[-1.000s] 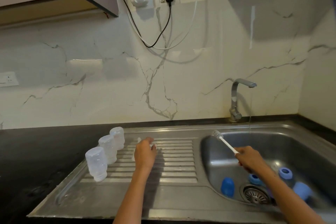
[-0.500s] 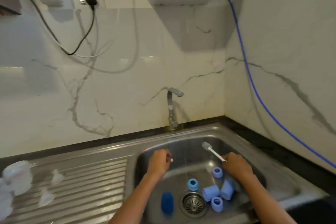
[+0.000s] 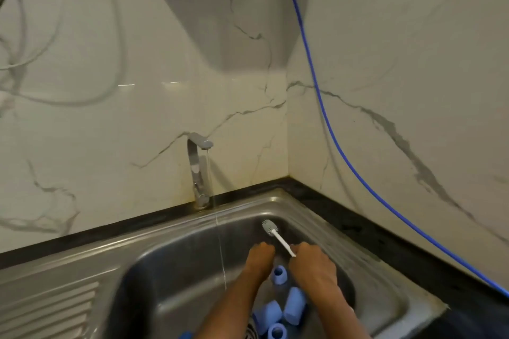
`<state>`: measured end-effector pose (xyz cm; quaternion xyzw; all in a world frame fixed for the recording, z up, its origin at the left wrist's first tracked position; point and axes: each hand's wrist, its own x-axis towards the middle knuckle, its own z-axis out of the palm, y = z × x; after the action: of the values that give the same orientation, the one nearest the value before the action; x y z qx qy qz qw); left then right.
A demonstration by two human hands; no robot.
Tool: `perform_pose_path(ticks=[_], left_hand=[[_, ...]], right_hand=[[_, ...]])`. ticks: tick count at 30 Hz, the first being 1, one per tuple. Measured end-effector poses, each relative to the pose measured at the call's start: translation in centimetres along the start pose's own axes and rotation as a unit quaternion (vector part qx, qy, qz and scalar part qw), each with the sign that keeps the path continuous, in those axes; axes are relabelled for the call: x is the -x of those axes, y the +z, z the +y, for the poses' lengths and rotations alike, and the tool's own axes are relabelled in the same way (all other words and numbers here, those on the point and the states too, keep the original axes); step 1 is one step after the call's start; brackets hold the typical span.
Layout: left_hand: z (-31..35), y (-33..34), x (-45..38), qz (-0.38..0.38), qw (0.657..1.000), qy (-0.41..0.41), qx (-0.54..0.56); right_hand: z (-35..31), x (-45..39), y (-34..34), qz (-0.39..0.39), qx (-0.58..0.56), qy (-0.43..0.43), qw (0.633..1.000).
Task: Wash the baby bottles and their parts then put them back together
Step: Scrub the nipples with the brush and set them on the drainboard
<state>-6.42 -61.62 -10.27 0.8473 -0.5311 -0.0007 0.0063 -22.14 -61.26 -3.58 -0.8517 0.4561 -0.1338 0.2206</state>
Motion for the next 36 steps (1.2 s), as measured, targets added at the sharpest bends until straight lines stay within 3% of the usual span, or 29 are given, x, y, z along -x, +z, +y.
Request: perform_pose_path(ticks=[5, 12, 20, 25, 28, 29, 30, 31, 32, 34, 36], left_hand=[[0.9, 1.2, -2.2, -0.058, 0.996, 0.015, -0.059], [1.0, 1.2, -2.4, -0.088, 0.995, 0.007, -0.052], [1.0, -2.4, 1.3, -0.037, 0.997, 0.050, -0.047], [-1.0, -6.2, 7.2, 0.026, 0.996, 0.014, 0.083], [-2.9, -7.8, 11.4, 0.079, 0.963, -0.066, 0.250], [-3.5, -8.2, 12.5, 0.099, 0.929, -0.115, 0.338], [-4.1, -8.4, 13.8, 0.117, 0.871, -0.173, 0.445], [-4.6, -8.5, 14.8, 0.129, 0.787, -0.222, 0.561], [-5.3, -8.7, 15.9, 0.142, 0.680, -0.257, 0.672], [-6.4, -9.5, 17.7, 0.143, 0.427, -0.287, 0.846], [-7.6, -9.7, 19.2, 0.152, 0.199, -0.293, 0.923]], right_hand=[[0.4, -0.6, 0.2, 0.013, -0.011, -0.003, 1.000], [0.6, -1.3, 0.1, 0.022, -0.001, 0.004, 1.000], [0.8, -2.0, 0.1, 0.004, -0.001, 0.014, 1.000], [0.2, -1.2, -0.5, -0.012, -0.019, 0.011, 1.000], [0.0, -0.5, -0.9, -0.027, -0.024, -0.005, 0.999], [-0.1, -0.3, -0.9, -0.031, -0.023, -0.011, 0.999], [-0.2, 0.1, -1.0, -0.037, -0.020, -0.017, 0.999], [-0.2, 0.3, -1.0, -0.039, -0.015, -0.022, 0.999], [-0.3, 0.6, -0.9, -0.042, -0.009, -0.029, 0.999], [-0.4, 1.0, -0.4, -0.050, -0.001, -0.051, 0.997], [-0.8, 1.4, 0.3, -0.071, -0.015, -0.090, 0.993]])
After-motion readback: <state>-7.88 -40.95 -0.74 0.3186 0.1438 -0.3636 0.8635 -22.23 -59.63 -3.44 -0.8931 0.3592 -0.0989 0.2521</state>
